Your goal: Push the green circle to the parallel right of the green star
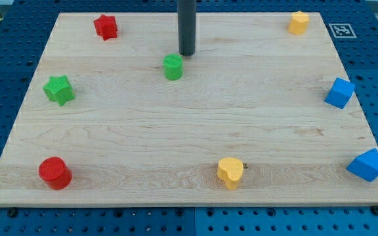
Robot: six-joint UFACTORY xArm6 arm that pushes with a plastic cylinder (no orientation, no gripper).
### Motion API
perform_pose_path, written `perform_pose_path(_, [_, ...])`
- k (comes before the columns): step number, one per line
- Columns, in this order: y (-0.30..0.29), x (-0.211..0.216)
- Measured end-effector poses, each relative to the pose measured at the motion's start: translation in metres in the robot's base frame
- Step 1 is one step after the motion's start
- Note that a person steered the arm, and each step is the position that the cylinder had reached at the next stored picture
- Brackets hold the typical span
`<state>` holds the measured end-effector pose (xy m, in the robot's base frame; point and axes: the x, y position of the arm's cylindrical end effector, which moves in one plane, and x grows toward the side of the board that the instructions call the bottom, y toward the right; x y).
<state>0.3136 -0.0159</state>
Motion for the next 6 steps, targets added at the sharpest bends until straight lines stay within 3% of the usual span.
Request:
perform_pose_path(2, [-0.011,0.054])
perform_pose_path(4, [-0.011,0.08])
perform_pose_path(6, [-0.023,0.072])
